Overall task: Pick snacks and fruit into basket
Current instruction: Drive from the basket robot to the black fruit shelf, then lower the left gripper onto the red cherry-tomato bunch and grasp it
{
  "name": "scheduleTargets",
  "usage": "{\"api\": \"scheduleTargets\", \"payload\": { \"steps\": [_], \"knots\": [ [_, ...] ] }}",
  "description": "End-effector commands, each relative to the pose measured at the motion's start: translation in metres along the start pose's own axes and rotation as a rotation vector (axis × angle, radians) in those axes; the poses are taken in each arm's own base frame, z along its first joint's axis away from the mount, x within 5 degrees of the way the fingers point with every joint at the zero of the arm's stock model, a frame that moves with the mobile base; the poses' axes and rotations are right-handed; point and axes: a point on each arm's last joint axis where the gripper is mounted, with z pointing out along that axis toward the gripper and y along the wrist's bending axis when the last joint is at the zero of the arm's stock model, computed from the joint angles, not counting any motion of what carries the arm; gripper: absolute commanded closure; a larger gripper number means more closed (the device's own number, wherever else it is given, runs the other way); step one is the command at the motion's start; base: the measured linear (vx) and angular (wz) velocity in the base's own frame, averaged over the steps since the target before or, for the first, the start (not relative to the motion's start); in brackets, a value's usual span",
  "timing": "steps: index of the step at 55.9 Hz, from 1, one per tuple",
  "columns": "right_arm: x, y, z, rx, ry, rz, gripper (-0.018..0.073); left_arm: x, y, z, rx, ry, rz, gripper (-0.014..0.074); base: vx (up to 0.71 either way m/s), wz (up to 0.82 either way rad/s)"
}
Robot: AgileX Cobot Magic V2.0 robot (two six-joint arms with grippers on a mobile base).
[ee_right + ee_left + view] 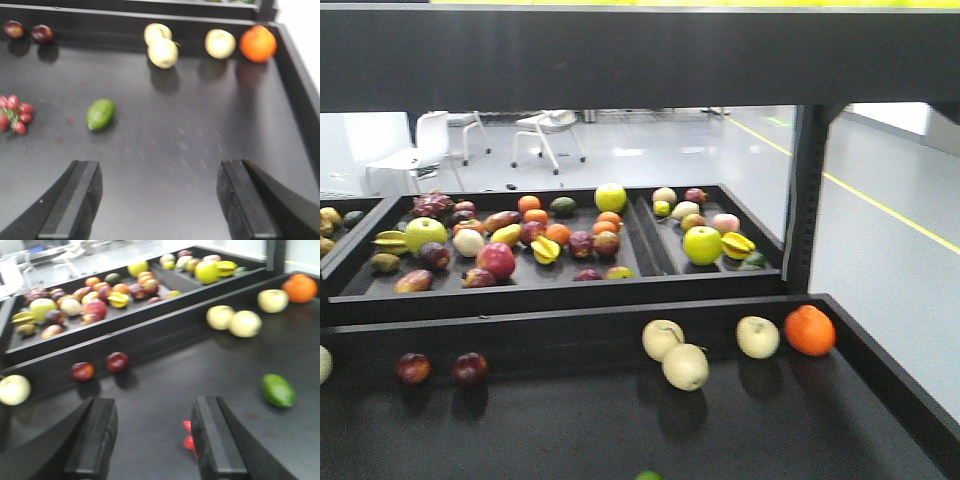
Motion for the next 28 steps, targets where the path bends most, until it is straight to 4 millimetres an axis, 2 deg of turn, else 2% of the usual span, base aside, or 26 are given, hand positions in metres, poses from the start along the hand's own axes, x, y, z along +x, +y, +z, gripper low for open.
{"api": "scheduleTargets", "payload": {
  "steps": [1,28],
  "knots": [
    [-0.0156,-0.0018,-0.0041,0.020,-0.104,-0.003,0.0029,-0.0140,0.0053,-0.0019,-0.047,-0.069,-0.015,0.0160,0.27,0.33],
    [-0.0156,-0.0018,-0.0041,0.020,-0.104,-0.003,0.0030,-0.0140,0.0053,-0.0019,-0.047,-0.069,-0.015,0.0160,0.19,0.24]
  ]
}}
